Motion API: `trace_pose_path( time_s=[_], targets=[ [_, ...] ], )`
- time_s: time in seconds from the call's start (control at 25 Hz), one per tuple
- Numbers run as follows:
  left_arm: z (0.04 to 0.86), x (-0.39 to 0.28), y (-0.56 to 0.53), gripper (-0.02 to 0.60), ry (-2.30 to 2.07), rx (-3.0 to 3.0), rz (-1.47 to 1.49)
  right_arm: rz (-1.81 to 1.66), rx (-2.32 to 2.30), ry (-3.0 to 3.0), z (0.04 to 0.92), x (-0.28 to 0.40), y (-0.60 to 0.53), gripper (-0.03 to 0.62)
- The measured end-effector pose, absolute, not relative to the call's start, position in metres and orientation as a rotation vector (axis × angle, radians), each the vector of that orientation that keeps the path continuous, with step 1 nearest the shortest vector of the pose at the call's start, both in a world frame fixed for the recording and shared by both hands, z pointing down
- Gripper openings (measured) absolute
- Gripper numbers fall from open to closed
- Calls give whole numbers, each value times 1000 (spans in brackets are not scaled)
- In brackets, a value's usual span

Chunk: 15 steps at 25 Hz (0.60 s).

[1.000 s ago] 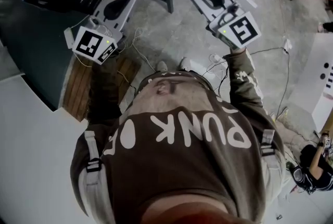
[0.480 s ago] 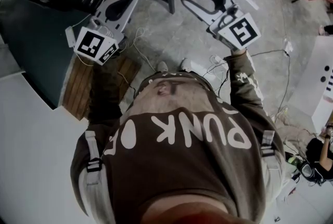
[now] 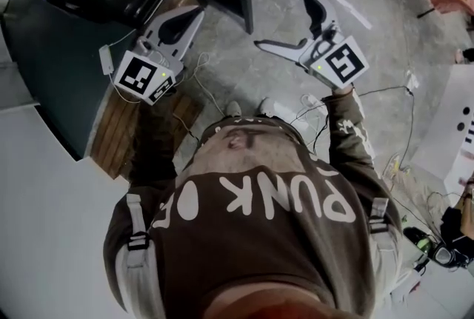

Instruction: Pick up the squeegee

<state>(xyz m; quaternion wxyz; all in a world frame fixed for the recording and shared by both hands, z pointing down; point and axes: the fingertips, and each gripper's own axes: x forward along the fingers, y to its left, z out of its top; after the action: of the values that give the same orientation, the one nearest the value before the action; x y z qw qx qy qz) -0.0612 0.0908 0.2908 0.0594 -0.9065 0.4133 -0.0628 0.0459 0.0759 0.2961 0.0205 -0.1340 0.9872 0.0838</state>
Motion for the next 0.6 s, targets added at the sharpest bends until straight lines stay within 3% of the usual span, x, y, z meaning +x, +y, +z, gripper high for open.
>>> trace_pose_path(
  time_s=[0.6],
  targets=[
    [285, -45, 92, 3, 1331, -2701, -213, 291, -372, 3057, 294, 67, 70, 595]
  ],
)
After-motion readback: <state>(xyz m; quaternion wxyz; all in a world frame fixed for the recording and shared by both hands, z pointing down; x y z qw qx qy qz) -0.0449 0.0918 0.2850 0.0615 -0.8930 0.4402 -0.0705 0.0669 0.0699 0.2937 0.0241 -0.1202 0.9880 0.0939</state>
